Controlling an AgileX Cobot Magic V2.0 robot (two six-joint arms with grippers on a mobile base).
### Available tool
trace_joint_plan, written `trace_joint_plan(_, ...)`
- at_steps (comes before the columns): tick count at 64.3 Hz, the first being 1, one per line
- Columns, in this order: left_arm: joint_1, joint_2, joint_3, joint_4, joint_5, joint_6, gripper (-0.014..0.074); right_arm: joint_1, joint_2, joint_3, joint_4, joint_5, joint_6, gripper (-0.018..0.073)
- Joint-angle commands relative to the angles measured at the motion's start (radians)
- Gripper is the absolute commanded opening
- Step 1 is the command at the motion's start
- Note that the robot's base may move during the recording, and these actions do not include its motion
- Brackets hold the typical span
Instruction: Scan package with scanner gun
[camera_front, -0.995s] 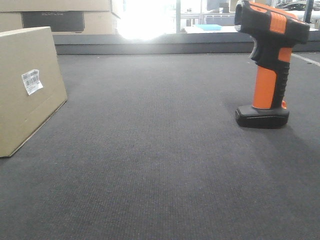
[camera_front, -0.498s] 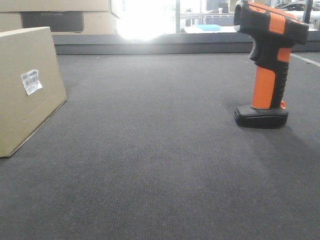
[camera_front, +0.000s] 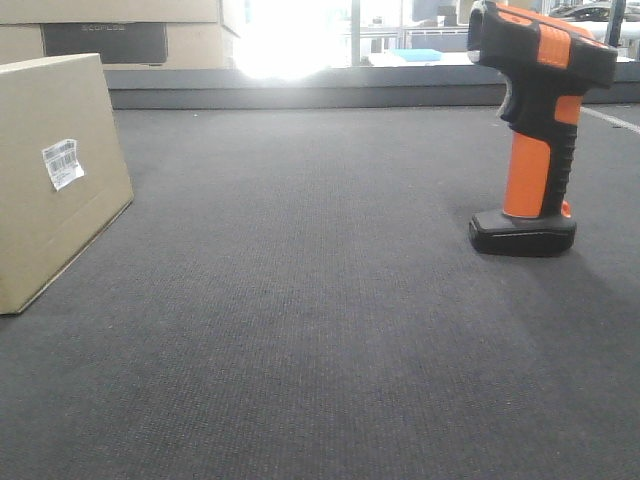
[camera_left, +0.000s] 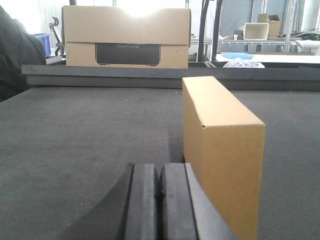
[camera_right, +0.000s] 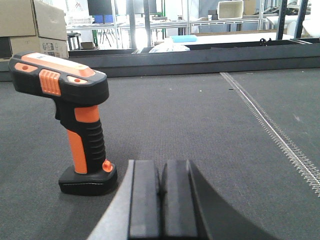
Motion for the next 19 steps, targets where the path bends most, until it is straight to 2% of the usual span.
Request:
trace_joint_plan(1, -0.001, -0.006, -0.002, -0.004, -0.015, -0.002, -0.0111, 0.000, -0.004, 0.001, 0.001, -0.020, -0.007, -0.0163)
trace_joint_plan(19, -0.001, -0.006, -0.002, -0.004, -0.015, -0.002, -0.0111, 0.000, -0.004, 0.001, 0.001, -0.020, -0.007, -0.0163)
